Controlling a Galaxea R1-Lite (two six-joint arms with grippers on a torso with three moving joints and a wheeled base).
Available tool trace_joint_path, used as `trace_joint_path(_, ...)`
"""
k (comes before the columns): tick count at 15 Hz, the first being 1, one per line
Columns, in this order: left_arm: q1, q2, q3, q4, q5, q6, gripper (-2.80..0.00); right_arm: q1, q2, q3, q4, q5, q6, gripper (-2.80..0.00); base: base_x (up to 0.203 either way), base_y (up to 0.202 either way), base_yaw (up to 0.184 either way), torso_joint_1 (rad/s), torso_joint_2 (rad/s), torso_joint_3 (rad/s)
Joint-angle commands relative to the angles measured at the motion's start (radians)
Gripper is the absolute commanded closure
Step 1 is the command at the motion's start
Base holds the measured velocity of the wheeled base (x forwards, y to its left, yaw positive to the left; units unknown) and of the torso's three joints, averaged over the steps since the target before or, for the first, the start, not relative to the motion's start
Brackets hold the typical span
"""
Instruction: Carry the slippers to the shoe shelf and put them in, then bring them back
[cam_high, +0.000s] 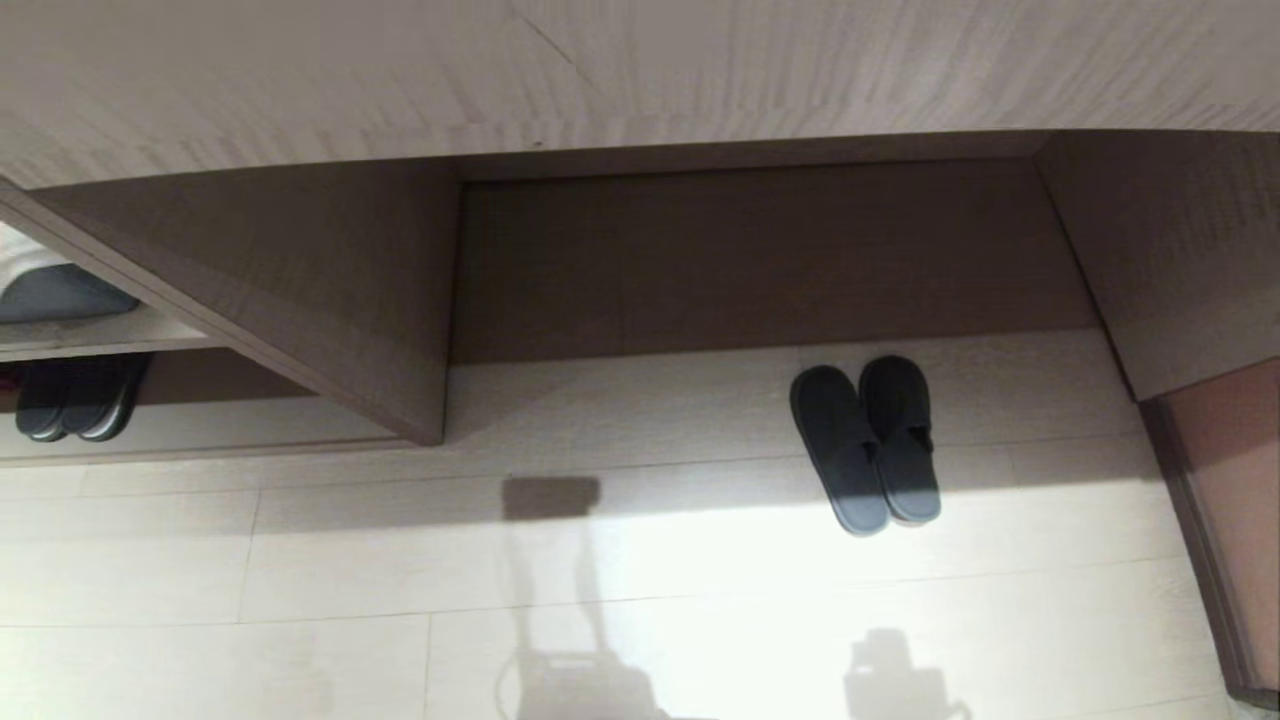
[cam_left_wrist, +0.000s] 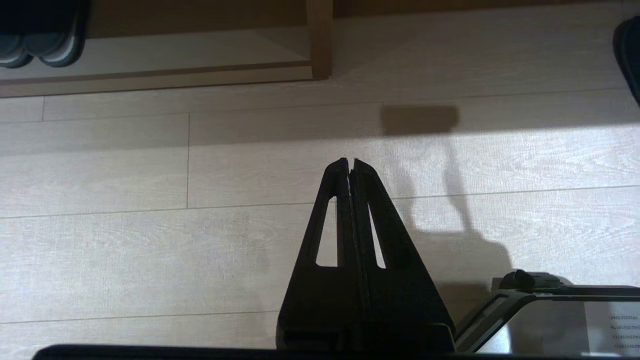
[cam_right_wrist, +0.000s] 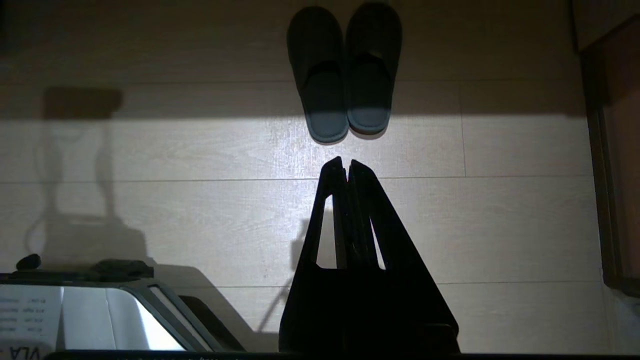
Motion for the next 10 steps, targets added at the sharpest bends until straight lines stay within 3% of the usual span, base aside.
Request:
trace_joint_path(1, 0.0, 0.001, 0.0, -0.001, 0.0, -0.001, 0.0, 0.0, 0.002, 0.002, -0.001, 0.0, 0.0, 0.0, 0.0, 0.0, 0.0, 0.001, 0.0, 0.203)
trace_joint_path(10, 0.0, 0.001, 0.0, -0.001, 0.0, -0.001, 0.0, 0.0, 0.002, 0.002, -0.001, 0.0, 0.0, 0.0, 0.0, 0.0, 0.0, 0.003, 0.0, 0.203)
